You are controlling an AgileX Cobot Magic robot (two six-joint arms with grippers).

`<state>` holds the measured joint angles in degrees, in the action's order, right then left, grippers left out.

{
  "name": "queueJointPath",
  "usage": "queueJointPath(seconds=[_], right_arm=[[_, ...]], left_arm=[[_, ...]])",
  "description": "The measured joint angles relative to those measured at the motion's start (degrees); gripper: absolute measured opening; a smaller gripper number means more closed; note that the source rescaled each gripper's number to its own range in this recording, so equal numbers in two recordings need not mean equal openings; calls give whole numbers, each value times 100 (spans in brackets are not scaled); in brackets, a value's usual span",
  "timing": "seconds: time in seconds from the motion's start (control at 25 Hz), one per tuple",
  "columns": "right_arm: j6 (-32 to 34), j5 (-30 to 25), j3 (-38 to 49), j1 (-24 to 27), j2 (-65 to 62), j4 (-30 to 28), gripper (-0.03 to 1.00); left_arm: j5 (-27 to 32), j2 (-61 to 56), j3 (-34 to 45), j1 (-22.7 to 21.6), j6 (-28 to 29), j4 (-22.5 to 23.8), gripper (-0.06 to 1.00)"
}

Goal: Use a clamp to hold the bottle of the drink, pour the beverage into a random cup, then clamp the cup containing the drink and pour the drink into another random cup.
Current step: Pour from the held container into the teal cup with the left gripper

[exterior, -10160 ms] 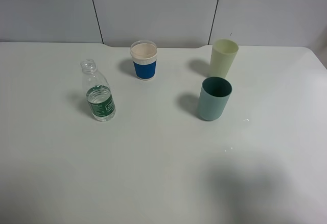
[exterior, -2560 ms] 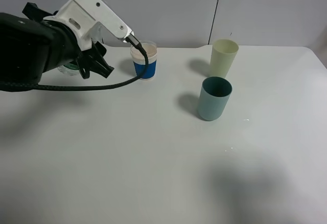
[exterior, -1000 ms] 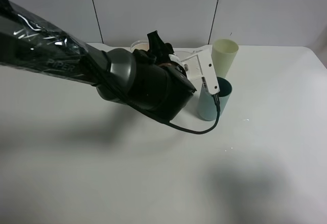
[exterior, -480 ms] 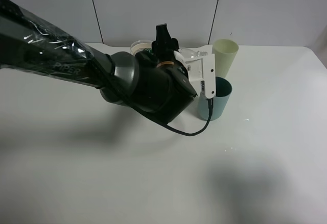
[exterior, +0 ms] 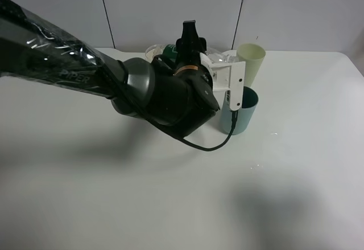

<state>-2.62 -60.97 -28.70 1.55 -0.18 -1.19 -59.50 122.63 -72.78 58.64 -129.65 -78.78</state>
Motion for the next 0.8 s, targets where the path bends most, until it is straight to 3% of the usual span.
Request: queueJointPath(seconds=[0.8], right_arm=[[0, 0, 0, 0, 0, 0, 100]], left_arm=[[-230, 0, 0, 0, -607, 850, 8]])
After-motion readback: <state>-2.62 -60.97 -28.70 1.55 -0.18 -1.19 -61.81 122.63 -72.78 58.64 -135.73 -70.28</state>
